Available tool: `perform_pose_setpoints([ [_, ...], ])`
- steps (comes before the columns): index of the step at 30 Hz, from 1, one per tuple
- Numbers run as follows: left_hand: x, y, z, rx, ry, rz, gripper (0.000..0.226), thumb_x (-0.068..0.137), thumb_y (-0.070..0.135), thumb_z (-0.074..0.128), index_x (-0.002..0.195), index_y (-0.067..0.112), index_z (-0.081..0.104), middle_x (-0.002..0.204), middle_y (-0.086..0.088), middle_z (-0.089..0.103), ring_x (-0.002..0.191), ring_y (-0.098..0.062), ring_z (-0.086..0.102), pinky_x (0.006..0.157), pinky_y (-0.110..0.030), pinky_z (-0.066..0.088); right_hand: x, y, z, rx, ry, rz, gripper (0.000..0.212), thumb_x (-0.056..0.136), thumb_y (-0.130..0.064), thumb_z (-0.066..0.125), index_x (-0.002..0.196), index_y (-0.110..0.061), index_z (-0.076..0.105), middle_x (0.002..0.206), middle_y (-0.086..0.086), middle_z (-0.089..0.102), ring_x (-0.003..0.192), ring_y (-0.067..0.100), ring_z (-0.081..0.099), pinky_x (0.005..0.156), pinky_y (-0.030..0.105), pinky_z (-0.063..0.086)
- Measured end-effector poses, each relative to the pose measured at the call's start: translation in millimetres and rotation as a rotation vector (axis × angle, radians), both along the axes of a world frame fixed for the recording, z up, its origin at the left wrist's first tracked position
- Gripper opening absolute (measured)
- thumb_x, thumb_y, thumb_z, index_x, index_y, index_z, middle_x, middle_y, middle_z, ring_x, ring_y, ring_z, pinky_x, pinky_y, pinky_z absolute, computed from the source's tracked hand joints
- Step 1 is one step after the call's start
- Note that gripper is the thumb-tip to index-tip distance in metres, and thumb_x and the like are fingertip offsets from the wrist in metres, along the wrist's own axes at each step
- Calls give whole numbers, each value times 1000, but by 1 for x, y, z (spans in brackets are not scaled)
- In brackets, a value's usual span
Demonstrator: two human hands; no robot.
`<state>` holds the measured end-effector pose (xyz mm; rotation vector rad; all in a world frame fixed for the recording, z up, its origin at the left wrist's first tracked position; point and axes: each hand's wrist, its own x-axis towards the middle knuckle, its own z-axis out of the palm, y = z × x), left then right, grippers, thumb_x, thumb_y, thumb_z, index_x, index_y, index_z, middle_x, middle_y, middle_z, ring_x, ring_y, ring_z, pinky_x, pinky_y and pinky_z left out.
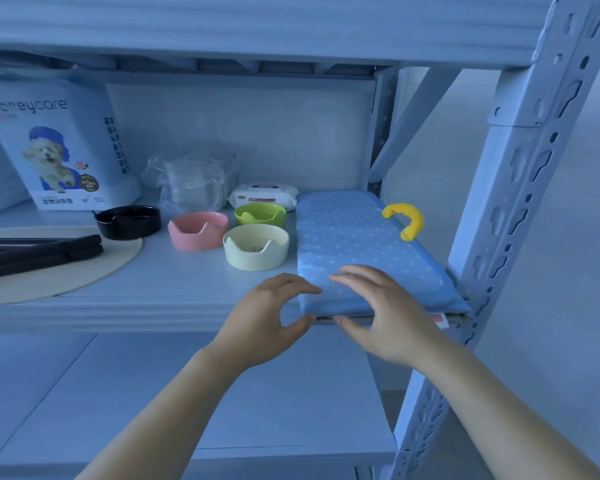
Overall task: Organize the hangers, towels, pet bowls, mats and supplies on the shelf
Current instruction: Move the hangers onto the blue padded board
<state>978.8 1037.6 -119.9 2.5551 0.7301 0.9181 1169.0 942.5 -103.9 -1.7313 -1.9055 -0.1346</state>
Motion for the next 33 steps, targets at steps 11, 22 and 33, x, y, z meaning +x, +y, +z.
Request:
perform_pose_setpoints([
  [11,-139,14,8,-27,-19,313,28,85,28,64,111,38,61,113,27,54,104,7,50,82,-12,42,-125,70,7,-64,73,267,41,88,-29,55,127,-39,49,129,-25,48,120,-4,42,98,24,40],
  [22,-342,67,18,26,86,563,22,86,35,60,108,42,61,101,35,54,83,10,53,70,-9,39,-301,163,1,-157,219,461,20,87,-30,61,105,-40,63,94,-36,56,98,-7,51,81,8,39],
  [33,-505,132,51,52,32,648,17,84,32,62,99,40,65,95,27,60,87,7,56,70,-3,41,-448,258,6,-124,298,567,20,85,-26,66,102,-36,66,107,-25,61,104,-9,51,85,2,33],
])
